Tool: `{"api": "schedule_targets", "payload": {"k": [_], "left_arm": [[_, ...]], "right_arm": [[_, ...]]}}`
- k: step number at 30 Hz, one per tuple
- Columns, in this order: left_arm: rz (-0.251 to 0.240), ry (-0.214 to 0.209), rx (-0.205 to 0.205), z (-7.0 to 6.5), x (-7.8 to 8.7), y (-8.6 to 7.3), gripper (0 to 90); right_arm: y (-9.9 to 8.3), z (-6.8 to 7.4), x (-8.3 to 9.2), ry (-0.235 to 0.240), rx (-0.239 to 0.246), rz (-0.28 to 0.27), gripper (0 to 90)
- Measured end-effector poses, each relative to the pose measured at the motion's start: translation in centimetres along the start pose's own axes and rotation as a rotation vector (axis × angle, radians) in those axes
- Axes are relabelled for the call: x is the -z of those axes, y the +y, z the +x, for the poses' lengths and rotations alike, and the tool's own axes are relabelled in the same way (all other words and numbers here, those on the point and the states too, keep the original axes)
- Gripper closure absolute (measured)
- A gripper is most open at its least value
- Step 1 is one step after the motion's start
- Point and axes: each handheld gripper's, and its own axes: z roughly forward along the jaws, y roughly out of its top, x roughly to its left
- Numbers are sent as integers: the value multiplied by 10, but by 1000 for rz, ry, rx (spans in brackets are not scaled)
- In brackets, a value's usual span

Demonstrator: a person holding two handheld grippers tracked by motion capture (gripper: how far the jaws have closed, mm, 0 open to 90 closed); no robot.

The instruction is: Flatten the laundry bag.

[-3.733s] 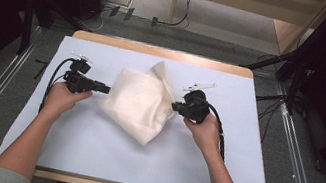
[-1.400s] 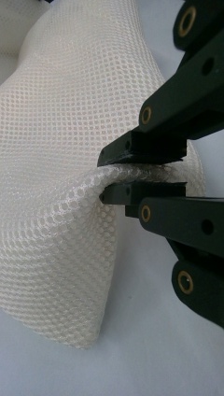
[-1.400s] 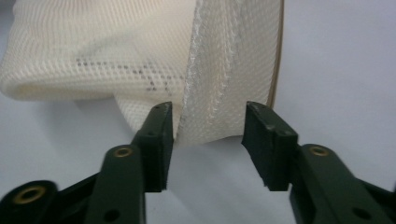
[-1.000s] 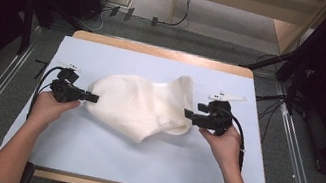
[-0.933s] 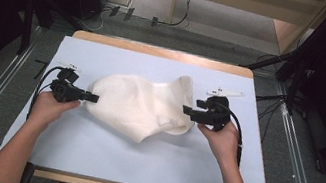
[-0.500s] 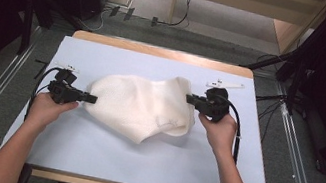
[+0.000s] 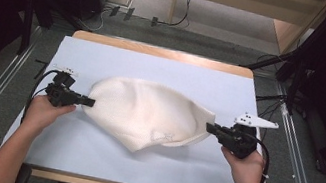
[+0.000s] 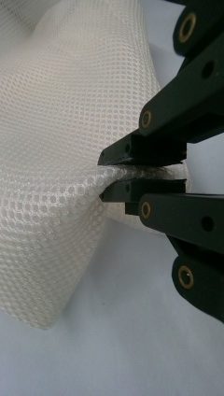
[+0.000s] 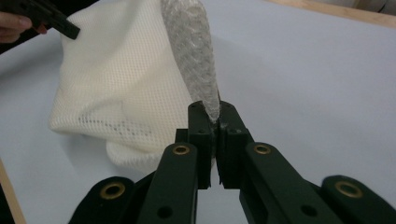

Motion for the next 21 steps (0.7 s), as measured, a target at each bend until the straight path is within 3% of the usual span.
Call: {"api": "schedule_targets", "payload": {"k": [7, 9, 17, 19, 21], "left_arm": [[10, -12, 6, 1, 6, -11, 843], [17, -17, 7, 2, 5, -15, 843], [7, -30, 5, 6, 4, -17, 840], [8, -29, -4, 5, 4, -17, 838], [3, -36, -16, 4, 4, -19, 832]], "right_arm": [[-25, -6, 11, 5, -21, 38, 882], [-35, -11, 16, 25, -58, 45, 881], [-45, -14, 22, 31, -52, 58, 878], [-48, -16, 23, 33, -56, 67, 856], [-51, -22, 31, 45, -73, 49, 778]]}}
